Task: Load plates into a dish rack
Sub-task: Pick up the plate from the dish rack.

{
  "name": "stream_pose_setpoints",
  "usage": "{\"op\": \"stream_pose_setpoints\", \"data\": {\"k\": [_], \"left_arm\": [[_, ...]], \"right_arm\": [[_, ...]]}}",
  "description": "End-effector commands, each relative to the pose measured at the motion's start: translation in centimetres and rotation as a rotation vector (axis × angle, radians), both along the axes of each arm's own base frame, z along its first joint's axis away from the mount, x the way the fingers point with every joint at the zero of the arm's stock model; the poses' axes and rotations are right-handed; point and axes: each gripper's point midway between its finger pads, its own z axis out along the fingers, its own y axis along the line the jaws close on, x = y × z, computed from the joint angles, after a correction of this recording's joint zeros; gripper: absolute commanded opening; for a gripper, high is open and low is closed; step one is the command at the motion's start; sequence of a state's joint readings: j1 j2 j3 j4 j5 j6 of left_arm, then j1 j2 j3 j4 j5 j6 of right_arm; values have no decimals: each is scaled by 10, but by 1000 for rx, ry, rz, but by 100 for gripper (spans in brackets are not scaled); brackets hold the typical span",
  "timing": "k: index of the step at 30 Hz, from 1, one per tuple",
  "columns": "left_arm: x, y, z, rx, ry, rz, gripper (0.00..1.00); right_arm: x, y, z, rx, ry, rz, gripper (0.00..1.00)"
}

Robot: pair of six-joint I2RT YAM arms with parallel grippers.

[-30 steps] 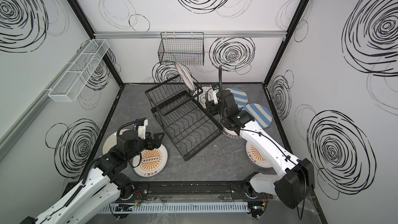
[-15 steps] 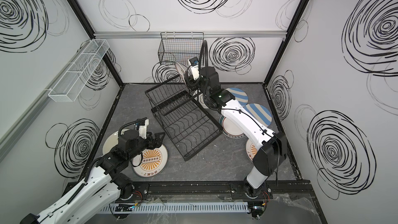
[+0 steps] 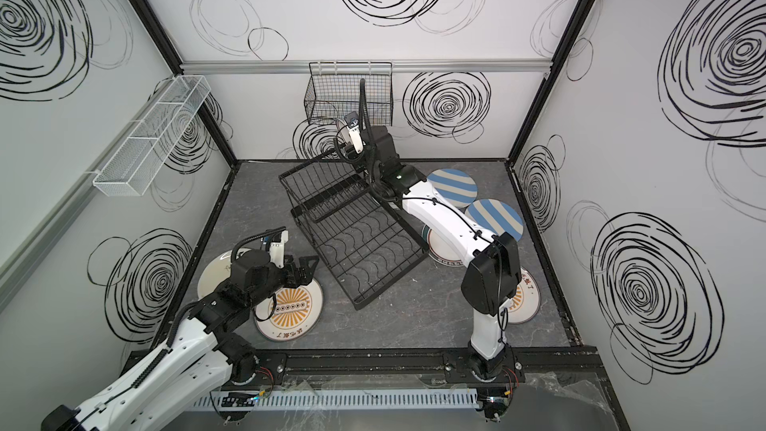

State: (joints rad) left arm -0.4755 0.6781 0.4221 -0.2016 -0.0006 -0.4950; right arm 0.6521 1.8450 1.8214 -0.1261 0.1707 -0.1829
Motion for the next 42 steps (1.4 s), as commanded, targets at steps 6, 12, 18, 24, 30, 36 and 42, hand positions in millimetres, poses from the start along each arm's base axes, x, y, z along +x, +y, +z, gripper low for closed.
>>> {"op": "stream_pose_setpoints", "data": {"k": [6, 12, 18, 24, 30, 36, 42], "left_arm": [[3, 2, 6, -26, -37, 17, 96], [2, 3, 8, -27, -39, 23, 96], [2, 4, 8, -25, -40, 24, 96], [2, 4, 8, -23, -42, 24, 96], [2, 6, 9, -22, -46, 32, 96], [1, 8, 8, -17, -42, 35, 96], [2, 9, 10, -16, -47, 41, 96]], "right_arm": [[3, -6, 18, -3, -26, -50, 28], [4, -6, 27, -4, -42, -66, 13], [2, -5, 43, -25, -90, -109, 0], [-2, -18, 70, -77, -195, -207, 0], [-10, -26, 96, -69, -265, -223, 0], [-15, -29, 111, -79, -315, -215, 0], [-18, -34, 118, -108, -342, -228, 0]]}}
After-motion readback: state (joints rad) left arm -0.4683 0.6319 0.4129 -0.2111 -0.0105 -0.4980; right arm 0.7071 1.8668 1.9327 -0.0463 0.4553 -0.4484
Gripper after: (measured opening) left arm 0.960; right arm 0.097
